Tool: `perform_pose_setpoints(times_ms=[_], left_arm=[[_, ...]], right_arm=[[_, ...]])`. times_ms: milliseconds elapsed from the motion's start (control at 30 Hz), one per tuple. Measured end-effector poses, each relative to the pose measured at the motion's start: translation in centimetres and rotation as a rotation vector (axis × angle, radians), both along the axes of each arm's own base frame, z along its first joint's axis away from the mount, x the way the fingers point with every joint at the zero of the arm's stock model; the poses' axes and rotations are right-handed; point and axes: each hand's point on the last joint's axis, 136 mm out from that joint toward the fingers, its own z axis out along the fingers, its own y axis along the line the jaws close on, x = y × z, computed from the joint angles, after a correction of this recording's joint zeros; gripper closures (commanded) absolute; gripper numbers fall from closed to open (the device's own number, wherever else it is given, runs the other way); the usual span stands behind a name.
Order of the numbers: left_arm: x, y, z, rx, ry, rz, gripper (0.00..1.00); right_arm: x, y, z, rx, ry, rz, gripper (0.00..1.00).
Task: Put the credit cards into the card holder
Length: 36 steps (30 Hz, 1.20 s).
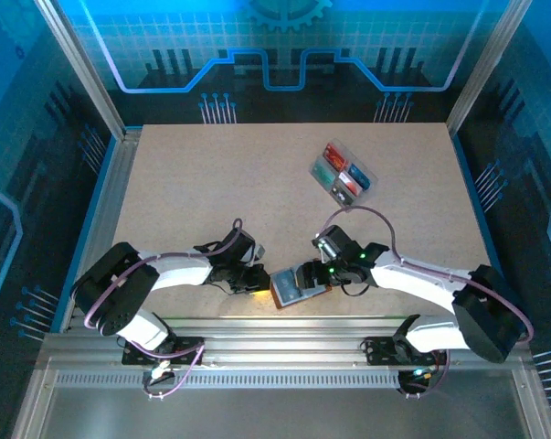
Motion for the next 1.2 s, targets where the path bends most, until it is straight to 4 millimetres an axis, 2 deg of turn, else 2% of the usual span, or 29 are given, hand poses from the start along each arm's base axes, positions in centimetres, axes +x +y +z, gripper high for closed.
perform_pose_setpoints(times_ms=[367,500,667,767,867,933,1033,1133,1200], left_arm=[[0.0,0.0,0.1,-0.001,-0.002,0.000,0.84],[0.0,0.0,0.1,-0.002,-0.003,-0.001,0.84],[0.0,-0.1,0.1,0.000,-0.005,-0.002,0.83],[0.0,-0.1,0.1,0.000,-0.005,-0.002,0.83],[0.0,-0.1,0.1,0.000,-0.005,-0.002,0.83],[0.0,-0.1,0.1,0.000,-0.005,-0.002,0.83],[0.0,-0.1,0.2,-0.002,-0.007,-0.002,0.83],[0.0,-0.1,0.3,0.000,-0.016,-0.004,0.82],[0.0,-0.1,0.4,0.004,-0.022,-0.005,0.81]], right_arm=[[2.1,-4.5,3.5,-0.214,-0.168,-0.073,0.05],[2.2,-6.0,3.2,-0.297,-0.185,-0.075,0.04],[2.3,-6.8,1.6,-0.378,-0.160,-0.069,0.05],[2.4,-6.9,1.0,-0.403,-0.149,-0.058,0.11],[3.1,-7.0,1.3,-0.406,-0.158,-0.064,0.12],[4.5,-7.0,2.4,-0.396,-0.177,-0.091,0.16],[7.5,-7.6,4.7,-0.362,-0.219,-0.168,0.15],[10.8,-9.0,7.3,-0.343,-0.264,-0.251,0.17],[13.0,-10.2,8.6,-0.356,-0.286,-0.299,0.21]])
